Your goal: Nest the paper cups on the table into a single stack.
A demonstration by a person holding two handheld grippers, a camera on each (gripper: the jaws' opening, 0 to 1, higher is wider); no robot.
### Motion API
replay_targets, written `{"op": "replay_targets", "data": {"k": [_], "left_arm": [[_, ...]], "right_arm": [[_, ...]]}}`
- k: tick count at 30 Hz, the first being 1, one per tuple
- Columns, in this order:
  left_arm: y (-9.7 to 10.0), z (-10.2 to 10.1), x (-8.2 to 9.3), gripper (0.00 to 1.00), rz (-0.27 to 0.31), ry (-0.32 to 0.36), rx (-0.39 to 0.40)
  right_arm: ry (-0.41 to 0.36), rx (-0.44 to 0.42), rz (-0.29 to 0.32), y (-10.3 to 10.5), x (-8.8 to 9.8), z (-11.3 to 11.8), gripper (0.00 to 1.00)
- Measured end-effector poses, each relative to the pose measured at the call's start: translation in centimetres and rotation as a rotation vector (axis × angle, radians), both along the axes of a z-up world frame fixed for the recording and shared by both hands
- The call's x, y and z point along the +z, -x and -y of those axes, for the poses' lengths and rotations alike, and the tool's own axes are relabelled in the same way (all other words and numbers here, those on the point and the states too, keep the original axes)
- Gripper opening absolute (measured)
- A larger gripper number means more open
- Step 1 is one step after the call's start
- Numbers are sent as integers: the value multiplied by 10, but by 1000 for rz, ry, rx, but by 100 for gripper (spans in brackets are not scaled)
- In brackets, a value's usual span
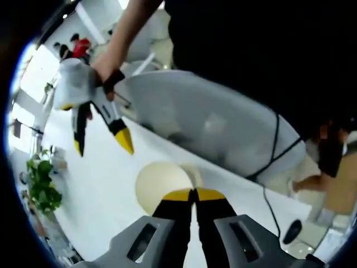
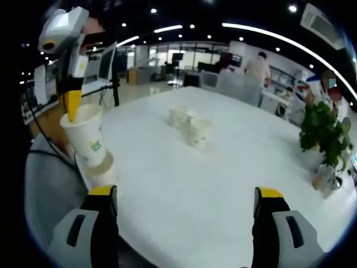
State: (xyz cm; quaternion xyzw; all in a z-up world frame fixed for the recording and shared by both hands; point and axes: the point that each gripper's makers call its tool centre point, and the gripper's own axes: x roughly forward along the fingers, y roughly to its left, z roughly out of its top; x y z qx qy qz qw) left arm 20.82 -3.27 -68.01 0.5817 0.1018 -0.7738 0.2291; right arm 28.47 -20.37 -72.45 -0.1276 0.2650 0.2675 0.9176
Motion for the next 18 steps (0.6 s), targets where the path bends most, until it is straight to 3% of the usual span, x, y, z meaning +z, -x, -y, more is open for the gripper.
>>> {"op": "replay_targets", "data": {"k": [5,18], "left_arm": [[-4,-1,-10,0,20,-24,-18],[-1,-1,-28,0,-3,-33,-13]], "right_arm": [[-4,-3,-7,1,0,0,100],[-4,-15,-16,5,-2,6,100]]}}
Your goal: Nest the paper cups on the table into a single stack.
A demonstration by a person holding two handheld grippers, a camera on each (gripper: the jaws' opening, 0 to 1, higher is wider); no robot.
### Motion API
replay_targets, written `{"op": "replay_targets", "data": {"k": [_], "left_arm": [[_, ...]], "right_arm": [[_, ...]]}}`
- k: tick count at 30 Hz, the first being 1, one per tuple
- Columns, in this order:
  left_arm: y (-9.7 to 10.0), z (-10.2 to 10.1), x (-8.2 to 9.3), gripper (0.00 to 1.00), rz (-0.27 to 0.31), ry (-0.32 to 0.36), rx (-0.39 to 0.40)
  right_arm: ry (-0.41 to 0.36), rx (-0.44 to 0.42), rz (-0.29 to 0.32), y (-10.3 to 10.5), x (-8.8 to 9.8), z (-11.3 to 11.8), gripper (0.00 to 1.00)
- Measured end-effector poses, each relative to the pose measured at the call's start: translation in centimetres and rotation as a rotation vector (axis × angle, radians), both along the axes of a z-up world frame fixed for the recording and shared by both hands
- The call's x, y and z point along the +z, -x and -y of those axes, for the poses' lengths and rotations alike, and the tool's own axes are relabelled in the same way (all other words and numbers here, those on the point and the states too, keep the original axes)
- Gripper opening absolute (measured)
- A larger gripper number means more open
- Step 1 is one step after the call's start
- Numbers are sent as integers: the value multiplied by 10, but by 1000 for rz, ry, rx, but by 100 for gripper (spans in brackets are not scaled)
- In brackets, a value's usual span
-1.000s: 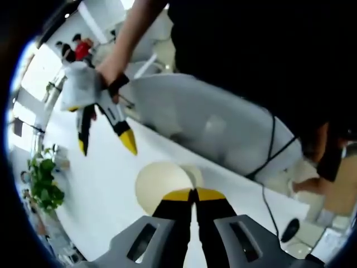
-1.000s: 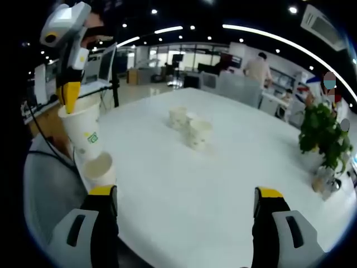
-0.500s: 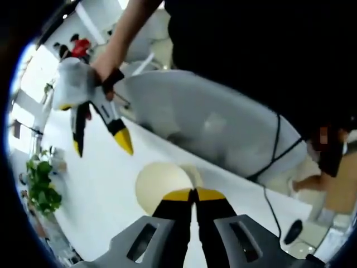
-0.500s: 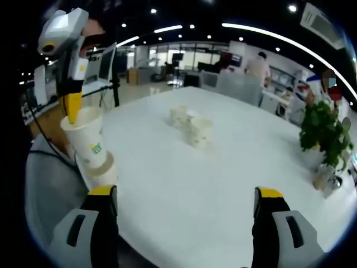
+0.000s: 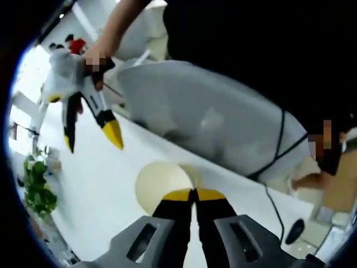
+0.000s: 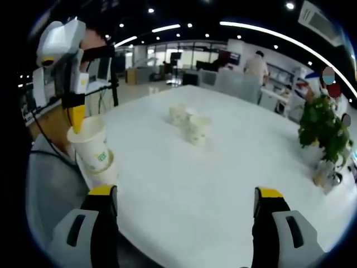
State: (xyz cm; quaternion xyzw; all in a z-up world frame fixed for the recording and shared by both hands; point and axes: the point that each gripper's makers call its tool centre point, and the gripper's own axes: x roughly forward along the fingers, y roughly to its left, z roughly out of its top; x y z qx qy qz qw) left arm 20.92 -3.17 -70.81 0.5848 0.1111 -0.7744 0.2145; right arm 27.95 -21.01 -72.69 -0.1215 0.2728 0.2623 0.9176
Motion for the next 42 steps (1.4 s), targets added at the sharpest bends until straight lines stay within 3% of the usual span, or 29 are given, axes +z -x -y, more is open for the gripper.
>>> {"op": "replay_targets", "data": {"k": [13,42], "left_arm": [[-8,7,-23,0,3,-25,94],[-5,8,-43,1,-33,-29,130]], "right_arm": [[-3,-3,-10,2,-4,-1,100],[2,-8,-18,3,-9,3,100]]}}
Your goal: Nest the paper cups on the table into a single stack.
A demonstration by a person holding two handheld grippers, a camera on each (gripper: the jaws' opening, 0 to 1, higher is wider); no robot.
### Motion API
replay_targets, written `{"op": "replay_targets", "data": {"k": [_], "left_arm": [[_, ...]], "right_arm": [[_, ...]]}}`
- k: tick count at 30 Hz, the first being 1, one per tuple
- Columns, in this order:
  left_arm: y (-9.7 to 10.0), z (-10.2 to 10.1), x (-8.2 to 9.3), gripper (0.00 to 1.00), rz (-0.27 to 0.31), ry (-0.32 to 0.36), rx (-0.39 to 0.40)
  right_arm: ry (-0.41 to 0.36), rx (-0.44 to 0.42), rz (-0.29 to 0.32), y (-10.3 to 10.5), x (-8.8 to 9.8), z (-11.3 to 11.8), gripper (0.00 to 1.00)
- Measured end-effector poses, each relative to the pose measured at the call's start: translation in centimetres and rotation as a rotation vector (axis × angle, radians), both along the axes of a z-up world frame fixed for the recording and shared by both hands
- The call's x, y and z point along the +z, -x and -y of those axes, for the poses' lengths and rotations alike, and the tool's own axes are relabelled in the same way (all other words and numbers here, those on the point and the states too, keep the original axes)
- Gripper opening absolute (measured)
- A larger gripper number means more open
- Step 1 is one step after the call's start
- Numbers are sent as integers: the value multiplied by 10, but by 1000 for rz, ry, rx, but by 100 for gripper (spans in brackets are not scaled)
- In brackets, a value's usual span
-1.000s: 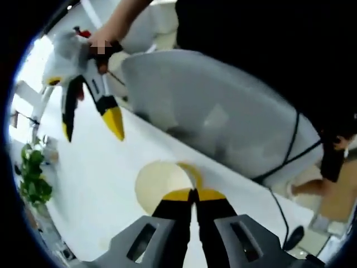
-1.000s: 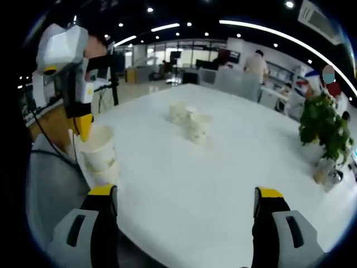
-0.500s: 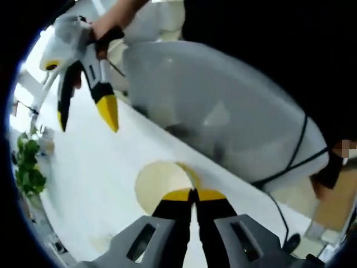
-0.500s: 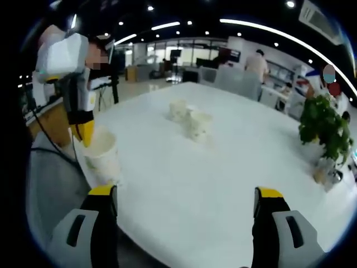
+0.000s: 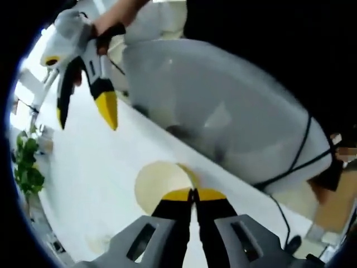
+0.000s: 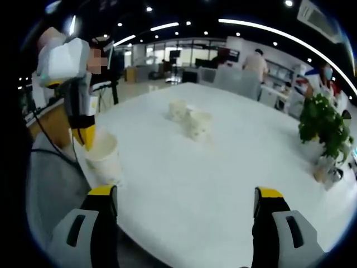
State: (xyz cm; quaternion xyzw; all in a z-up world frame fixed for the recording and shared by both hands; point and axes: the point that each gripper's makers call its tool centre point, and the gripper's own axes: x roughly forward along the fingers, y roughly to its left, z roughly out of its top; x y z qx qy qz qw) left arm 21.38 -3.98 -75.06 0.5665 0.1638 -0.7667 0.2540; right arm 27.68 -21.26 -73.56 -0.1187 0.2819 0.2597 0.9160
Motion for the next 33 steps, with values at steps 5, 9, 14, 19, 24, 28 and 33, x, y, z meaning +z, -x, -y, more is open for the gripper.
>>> {"op": "replay_targets", "data": {"k": [5,9,14,19,24,28,33], "left_arm": [[1,0,-1,1,-16,-3,3],[5,3,1,2,-56,-5,38],[4,2,0,6,-51,-7,34],[5,-1,0,10,-51,-12,28],[9,1,2,25,-77,16,42],[11,3,5,31,-96,15,69],[7,8,5,49,-81,43,103]], "right_arm": [[-4,0,-7,1,-2,0,100],[-8,-3,-8,1,-3,0,100],[-14,-3,-6,1,-2,-2,100],[-12,-1,-5,1,-2,-2,100],[-9,-3,-1,1,0,-1,100],[-12,-7,-1,1,0,-1,100],[-11,-7,-4,2,-1,-1,100]]}}
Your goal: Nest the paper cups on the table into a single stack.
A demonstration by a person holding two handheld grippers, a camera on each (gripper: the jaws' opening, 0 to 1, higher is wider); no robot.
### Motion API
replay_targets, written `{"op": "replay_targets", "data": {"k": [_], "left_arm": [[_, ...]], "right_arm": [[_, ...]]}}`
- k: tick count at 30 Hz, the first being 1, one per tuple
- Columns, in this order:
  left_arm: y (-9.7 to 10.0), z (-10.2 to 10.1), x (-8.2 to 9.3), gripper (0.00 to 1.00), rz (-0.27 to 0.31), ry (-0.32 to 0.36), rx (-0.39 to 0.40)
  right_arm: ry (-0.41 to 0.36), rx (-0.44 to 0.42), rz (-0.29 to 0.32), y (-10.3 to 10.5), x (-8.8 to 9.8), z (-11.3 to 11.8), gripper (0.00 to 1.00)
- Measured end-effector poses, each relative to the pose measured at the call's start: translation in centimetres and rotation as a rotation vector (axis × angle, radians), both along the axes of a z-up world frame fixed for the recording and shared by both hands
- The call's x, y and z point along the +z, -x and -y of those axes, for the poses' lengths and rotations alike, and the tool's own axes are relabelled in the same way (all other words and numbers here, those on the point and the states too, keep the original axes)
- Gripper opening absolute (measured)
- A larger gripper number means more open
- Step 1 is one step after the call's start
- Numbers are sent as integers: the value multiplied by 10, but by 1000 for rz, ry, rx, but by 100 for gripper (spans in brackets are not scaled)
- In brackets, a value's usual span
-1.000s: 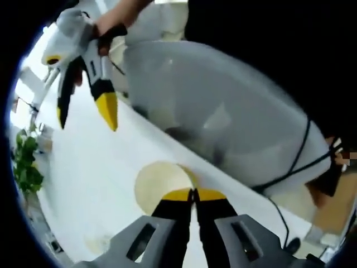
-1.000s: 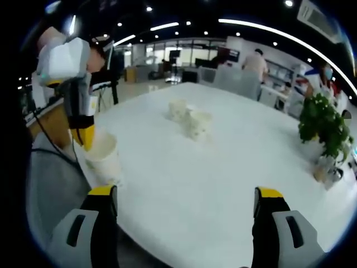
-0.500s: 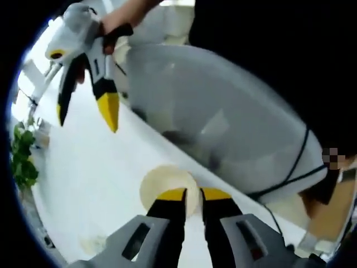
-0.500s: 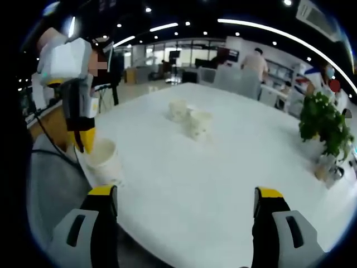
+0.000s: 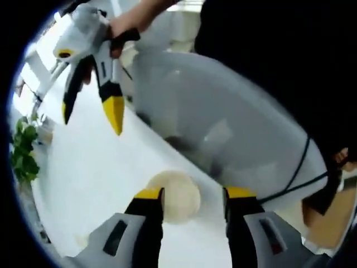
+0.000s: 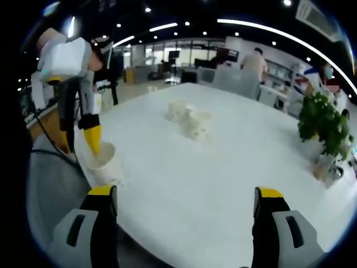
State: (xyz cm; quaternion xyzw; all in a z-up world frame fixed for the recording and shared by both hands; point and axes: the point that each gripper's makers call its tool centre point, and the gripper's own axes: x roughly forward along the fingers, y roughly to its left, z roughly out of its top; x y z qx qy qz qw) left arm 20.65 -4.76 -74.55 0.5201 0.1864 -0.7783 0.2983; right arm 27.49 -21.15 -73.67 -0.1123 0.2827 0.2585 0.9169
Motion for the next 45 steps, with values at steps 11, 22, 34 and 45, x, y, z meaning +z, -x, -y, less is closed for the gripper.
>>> {"op": "replay_targets", "data": {"k": [11,22,34,45], "left_arm": [[0,-6,4,47,-5,-7,43],[-11,-9,18,46,-50,83,217],[-35,-26,36,51,-101,261,530],[-82,-53,39,82,-150,371,930]], "right_arm": [[-14,-11,-3,2,-1,-1,100],[-14,-4,-5,1,1,-4,100],[-4,3,-13,3,6,-1,100],[-1,18,-15,1,11,-10,100]]}}
